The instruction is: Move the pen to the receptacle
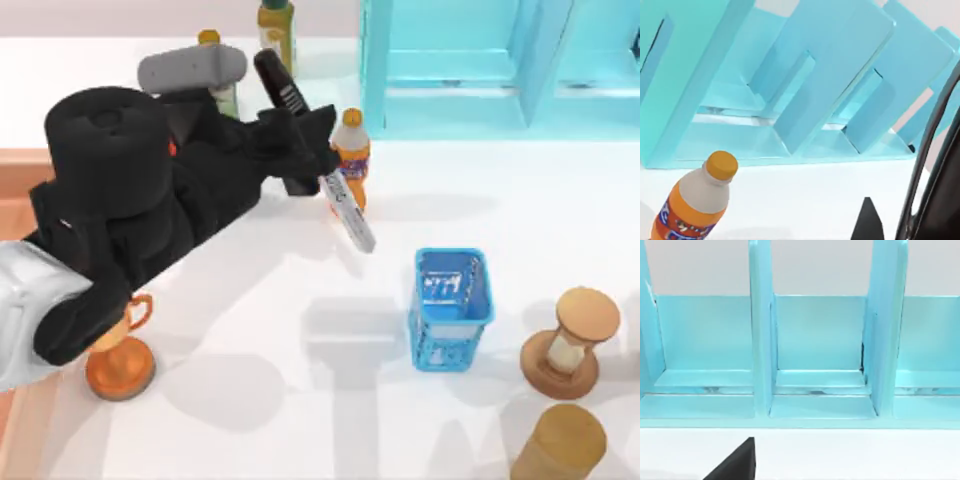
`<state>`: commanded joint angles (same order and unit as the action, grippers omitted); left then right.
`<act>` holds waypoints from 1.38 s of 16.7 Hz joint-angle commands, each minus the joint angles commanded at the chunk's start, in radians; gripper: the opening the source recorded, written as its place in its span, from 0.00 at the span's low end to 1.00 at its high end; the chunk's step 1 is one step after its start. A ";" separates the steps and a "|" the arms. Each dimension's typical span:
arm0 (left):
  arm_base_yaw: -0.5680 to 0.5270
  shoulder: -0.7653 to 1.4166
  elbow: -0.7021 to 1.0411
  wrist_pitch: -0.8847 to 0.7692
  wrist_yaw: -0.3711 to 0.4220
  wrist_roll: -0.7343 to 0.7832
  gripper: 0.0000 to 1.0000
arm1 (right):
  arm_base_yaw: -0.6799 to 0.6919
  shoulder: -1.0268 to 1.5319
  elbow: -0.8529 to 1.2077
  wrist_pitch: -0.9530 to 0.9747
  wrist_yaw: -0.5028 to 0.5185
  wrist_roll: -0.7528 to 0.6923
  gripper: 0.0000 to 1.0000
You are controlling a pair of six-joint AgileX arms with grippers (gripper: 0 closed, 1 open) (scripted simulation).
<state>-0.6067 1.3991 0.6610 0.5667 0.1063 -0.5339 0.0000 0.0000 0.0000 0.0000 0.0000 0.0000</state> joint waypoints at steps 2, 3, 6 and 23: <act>0.054 -0.077 -0.019 -0.075 0.048 0.006 0.00 | 0.000 0.000 0.000 0.000 0.000 0.000 1.00; 0.073 -0.100 -0.023 -0.097 0.066 0.009 0.00 | 0.000 0.000 0.000 0.000 0.000 0.000 1.00; 0.087 -0.115 -0.025 -0.112 0.079 0.012 0.00 | 0.000 0.000 0.000 0.000 0.000 0.000 1.00; 0.658 0.153 0.193 0.432 1.047 0.046 0.00 | 0.000 0.000 0.000 0.000 0.000 0.000 1.00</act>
<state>0.0510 1.5519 0.8541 0.9990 1.1534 -0.4879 0.0000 0.0000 0.0000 0.0000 0.0000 0.0000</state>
